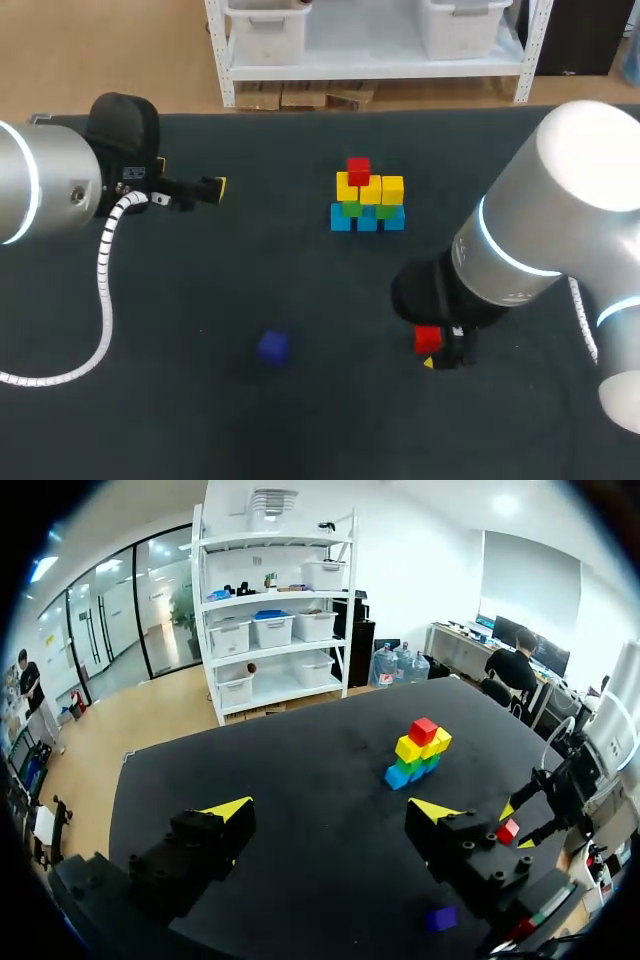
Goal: Place the blue cubes, place green cubes on the blue cubes, place the yellow cubes on the green cubes, then place the red cubes on the yellow cubes, and place purple cube on the red cubes.
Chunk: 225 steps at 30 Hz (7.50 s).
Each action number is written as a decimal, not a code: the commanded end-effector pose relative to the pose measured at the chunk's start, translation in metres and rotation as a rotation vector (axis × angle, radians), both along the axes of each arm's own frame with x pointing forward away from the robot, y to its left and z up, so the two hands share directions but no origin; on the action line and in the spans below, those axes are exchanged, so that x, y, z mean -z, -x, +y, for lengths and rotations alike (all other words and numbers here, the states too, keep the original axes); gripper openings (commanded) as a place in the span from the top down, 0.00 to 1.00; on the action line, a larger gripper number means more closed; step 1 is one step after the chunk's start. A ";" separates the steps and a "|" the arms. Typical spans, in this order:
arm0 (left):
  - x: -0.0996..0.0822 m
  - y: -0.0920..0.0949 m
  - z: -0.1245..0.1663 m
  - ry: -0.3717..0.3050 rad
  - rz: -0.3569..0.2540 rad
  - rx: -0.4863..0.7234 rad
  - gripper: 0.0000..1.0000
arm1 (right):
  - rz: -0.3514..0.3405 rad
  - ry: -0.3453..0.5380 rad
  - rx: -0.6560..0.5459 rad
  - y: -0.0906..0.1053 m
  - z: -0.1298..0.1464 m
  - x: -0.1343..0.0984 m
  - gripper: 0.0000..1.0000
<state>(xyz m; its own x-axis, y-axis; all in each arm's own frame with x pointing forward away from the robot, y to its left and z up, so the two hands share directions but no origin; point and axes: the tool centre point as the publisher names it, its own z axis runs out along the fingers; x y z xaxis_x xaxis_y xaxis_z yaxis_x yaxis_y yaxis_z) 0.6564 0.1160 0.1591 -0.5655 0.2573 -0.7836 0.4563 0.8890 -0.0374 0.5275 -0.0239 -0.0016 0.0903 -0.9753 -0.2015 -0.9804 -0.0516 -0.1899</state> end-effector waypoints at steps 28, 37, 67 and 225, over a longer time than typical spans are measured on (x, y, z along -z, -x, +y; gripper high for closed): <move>0.000 -0.001 0.002 0.004 0.003 0.008 0.00 | -0.025 -0.019 0.014 -0.079 -0.014 -0.089 1.00; 0.000 -0.001 0.002 0.004 0.003 0.008 0.00 | -0.053 -0.002 -0.079 -0.112 0.004 -0.109 1.00; 0.000 -0.001 0.002 0.004 0.003 0.008 0.00 | -0.039 0.115 -0.106 -0.181 0.034 -0.099 1.00; 0.000 -0.001 0.002 0.004 0.003 0.008 0.00 | -0.004 0.095 0.075 -0.227 0.038 -0.084 0.13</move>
